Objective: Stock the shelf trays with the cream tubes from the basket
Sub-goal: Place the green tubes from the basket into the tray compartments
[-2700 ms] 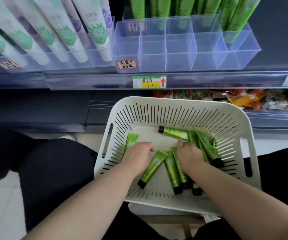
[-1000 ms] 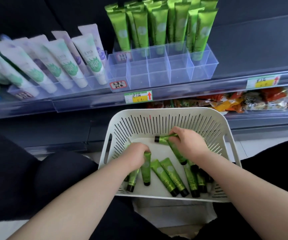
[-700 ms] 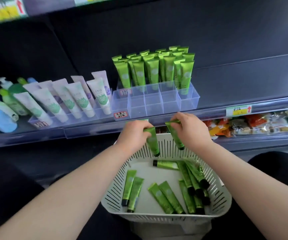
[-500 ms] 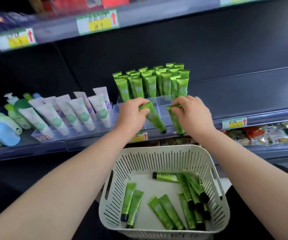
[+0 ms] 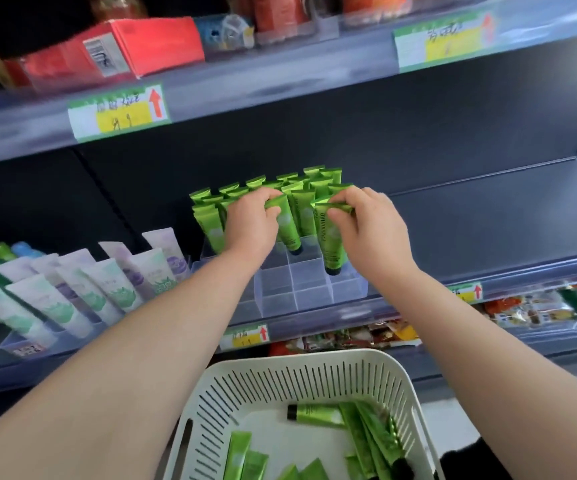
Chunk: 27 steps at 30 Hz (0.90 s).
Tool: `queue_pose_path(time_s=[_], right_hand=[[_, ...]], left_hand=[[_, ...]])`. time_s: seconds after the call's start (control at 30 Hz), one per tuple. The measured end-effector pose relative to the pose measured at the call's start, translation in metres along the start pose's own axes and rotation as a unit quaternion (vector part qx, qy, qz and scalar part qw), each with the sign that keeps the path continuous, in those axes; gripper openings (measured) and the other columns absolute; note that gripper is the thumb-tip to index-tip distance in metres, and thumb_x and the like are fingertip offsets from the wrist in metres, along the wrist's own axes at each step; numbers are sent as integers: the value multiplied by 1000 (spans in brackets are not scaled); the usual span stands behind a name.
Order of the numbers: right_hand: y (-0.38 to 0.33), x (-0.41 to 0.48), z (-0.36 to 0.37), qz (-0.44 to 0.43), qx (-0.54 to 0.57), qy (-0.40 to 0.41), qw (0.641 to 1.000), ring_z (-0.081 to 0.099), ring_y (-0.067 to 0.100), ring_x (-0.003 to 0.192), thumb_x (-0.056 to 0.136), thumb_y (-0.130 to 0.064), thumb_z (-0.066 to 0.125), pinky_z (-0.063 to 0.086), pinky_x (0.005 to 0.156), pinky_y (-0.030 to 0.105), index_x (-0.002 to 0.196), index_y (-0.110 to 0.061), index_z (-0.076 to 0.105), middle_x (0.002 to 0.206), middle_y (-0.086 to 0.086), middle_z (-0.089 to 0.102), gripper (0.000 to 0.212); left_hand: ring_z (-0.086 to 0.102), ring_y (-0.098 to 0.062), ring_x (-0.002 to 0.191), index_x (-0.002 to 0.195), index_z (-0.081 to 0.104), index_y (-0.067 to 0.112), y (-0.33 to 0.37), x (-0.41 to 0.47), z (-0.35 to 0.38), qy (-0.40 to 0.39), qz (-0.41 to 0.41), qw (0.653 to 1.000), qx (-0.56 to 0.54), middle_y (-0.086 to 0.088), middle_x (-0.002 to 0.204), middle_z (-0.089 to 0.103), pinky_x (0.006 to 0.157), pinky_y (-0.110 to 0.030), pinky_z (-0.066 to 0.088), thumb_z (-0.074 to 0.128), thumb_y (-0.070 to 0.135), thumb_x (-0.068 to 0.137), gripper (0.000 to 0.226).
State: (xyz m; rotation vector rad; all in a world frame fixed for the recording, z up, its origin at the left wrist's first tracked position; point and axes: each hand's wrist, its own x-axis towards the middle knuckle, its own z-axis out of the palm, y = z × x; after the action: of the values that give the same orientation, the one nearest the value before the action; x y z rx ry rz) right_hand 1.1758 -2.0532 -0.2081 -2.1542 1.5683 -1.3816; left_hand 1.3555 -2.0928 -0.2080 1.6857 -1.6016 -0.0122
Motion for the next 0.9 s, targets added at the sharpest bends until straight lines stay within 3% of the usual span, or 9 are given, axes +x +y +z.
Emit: queue_pose_path(time_s=[0.17,0.27,0.47,0.73,0.9], right_hand=[[13,9,5,-7,2,2,1000,45,15,90,94,-29,53,36,68,30,101,-22,63,90,-15,50,14],[16,9,9,-11,-4,10,1000,43,13,87,93,-28,54,32,66,28,99,-22,63,87,-18,47,12],[9,16,19,-21,0,11,1000,50,15,87,93,-27,55,40,67,30,100,-21,64,86,-13,53,13],[-7,42,53,-9,-20,32,999,52,17,94,96,-31,48,43,66,33,104,-24,62,96,-6,61,18],[2,41,74,13,-97,-23,995,56,23,90,97,-30,47,37,61,31,107,-23,63,99,-3,61,20]], left_hand=[[54,-10,65,117,66,29,-3,21,23,-69,11,996,61,1,99,68,61,-23,39,60,14,93,29],[61,-18,86,121,63,27,-4,17,35,-102,27,990,90,-1,108,68,67,-26,44,59,10,94,32],[53,-21,118,131,55,15,-17,6,30,-37,48,997,46,-1,138,49,89,-26,42,54,2,93,40],[55,-13,110,112,67,18,-37,-15,3,-17,72,997,-6,8,128,54,88,-24,43,54,3,92,28],[51,-11,115,108,69,22,-48,-35,2,-58,95,994,-2,11,129,54,89,-22,37,51,5,94,29]])
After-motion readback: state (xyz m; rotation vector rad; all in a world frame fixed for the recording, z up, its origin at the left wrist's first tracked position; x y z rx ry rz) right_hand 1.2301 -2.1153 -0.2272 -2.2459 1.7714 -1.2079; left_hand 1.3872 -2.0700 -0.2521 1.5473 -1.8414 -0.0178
